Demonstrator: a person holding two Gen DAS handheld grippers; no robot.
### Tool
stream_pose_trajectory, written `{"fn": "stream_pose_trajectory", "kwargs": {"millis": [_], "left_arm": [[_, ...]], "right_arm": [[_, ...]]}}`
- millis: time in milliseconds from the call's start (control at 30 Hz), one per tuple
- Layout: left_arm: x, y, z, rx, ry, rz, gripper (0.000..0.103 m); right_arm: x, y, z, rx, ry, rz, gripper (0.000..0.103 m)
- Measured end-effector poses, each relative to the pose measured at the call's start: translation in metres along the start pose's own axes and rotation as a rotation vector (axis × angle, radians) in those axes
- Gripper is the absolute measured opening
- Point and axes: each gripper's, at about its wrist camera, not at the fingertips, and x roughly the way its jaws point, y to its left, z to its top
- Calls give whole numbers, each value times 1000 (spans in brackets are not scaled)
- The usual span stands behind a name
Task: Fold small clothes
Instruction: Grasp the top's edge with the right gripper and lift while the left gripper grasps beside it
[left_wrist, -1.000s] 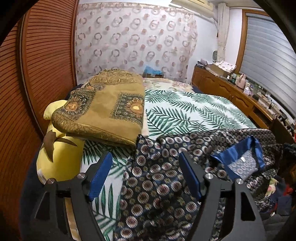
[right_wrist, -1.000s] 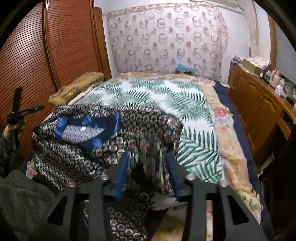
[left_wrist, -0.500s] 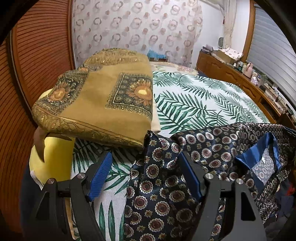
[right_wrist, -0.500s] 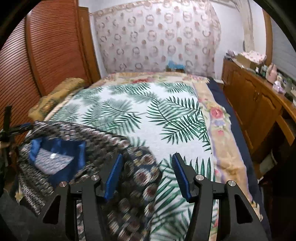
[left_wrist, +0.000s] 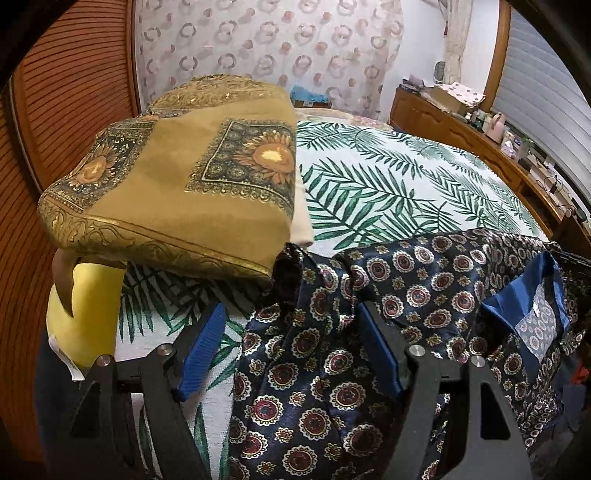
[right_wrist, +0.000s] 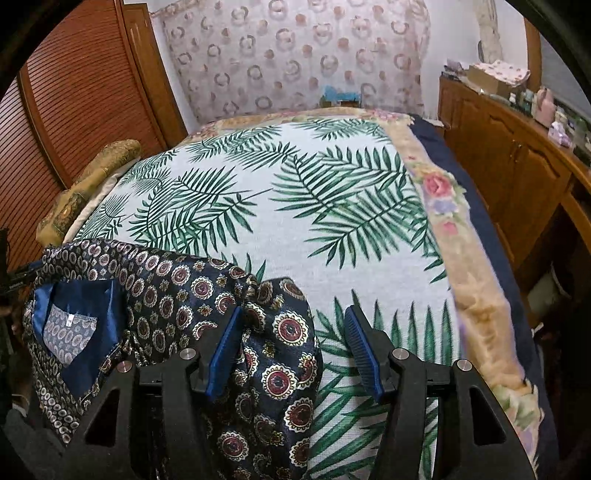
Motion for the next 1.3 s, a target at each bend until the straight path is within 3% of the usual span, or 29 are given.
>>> {"fn": "stream_pose_trajectory", "kwargs": {"millis": [233,267,300,400,533,867,1067,1300], "left_arm": [[1,-1,-1,1,-1,-31,52],[0,-1,-1,3,-3,-45,44],[-1,-2,-1,3,-6,-60,31],[-6,-7,-4,11,-13,-121,9],[-23,-15,-5,30,-52,-129,5],[-118,-35,0,35,-288,-169,4],[-176,-49,11,109,-415,-193,4],[-232,-49,33,117,-554,-199,4]], "right_arm": [[9,6,0,-40,5,-3,59],[10,7,-1,-45,4,0,55],[10,10,-2,-56,8,14,44],[10,18,-5,-95,28,33,27],[1,27,-9,-140,23,58,12],[-76,42,-18,-144,-167,76,9],[-150,55,-16,-209,-305,69,8],[-228,71,-9,-280,-455,34,8]]}}
